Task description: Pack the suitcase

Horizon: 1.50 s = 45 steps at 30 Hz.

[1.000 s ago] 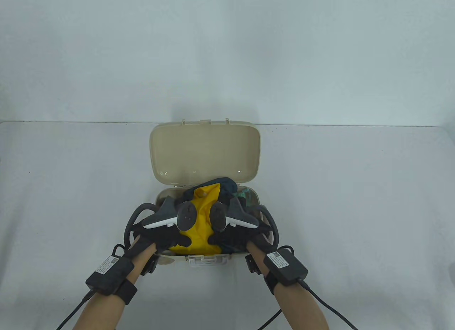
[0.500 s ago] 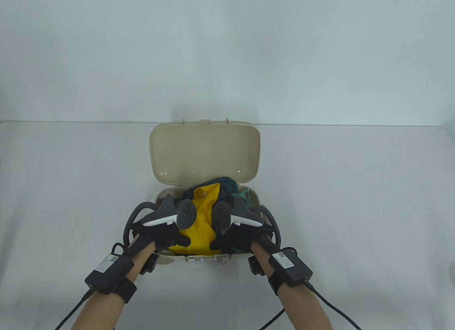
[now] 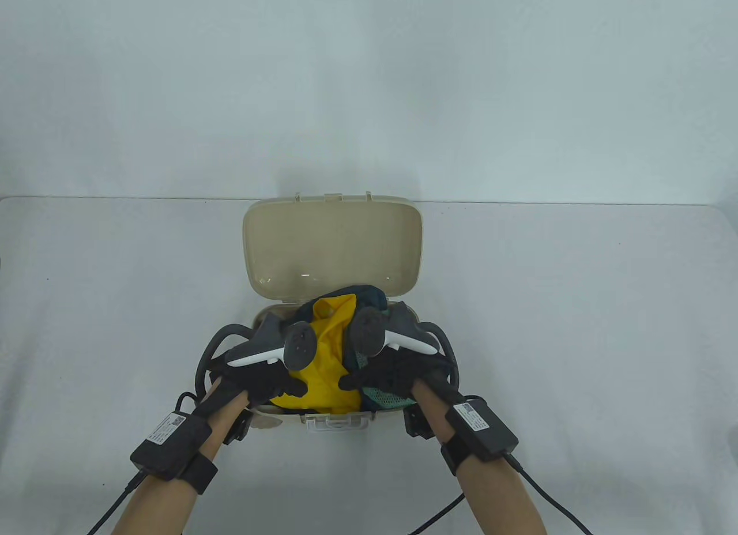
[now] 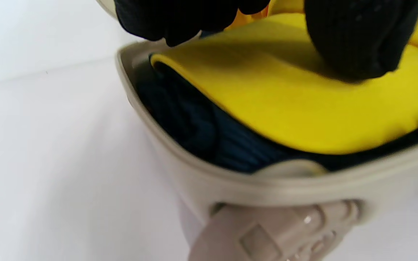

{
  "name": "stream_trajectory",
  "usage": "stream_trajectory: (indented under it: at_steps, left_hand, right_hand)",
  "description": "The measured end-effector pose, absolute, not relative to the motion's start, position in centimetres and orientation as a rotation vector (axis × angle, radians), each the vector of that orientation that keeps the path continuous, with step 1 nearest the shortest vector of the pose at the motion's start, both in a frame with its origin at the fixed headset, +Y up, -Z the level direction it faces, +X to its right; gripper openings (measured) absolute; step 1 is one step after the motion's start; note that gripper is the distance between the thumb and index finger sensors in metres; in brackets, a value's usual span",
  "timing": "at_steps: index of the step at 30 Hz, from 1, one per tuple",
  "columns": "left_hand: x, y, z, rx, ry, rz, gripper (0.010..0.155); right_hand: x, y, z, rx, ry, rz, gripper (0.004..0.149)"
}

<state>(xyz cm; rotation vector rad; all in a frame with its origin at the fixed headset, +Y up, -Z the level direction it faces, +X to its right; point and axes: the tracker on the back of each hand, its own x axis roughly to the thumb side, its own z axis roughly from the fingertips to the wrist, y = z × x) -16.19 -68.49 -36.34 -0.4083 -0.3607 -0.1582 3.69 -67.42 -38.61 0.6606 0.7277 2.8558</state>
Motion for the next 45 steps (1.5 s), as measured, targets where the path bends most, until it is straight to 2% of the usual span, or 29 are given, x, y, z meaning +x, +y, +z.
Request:
stream_trajectory:
  at_steps: [3, 5, 10, 21, 31, 34, 37, 45]
  left_hand:
    - [-16.9, -67.6, -35.9, -0.381, -0.347, -0.109, 0.096]
    - [-17.3, -67.5, -35.7, -0.375, -0.339, -0.075, 0.096]
    - [-17.5, -68.8, -35.6, -0.404, -0.328, -0.079, 0.095]
    - [-16.3, -70.3, -36.0, -0.425, -0.35, -0.136, 0.095]
    - [-15.7, -71.1, -35.7, -0.392, -0.331, -0.215, 0.096]
    - [-15.9, -70.8, -35.8, -0.393, -0.322, -0.204, 0.096]
    - [-16.4, -69.3, -35.5, -0.38, -0.325, -0.158, 0.095]
    - [-20.6, -62.7, -35.7, -0.166, -0.239, 0.182, 0.09]
  right_hand:
    - [4.9, -65.2, -38.5, 0.642, 0.617, 2.851, 0.102]
    - [5.6, -65.0, -38.4, 0.629, 0.606, 2.892, 0.103]
    - [5.7, -67.7, -38.0, 0.654, 0.747, 2.998, 0.108]
    - [3.3, -72.2, -38.7, 0.644, 0.742, 3.006, 0.11]
    - [3.6, -73.1, -39.2, 0.604, 0.808, 2.988, 0.109]
    - [3.8, -72.6, -39.2, 0.585, 0.814, 2.956, 0.109]
    - [4.5, -70.7, -39.1, 0.583, 0.806, 2.902, 0.107]
    - [8.5, -62.9, -39.7, 0.5, 0.546, 2.624, 0.1]
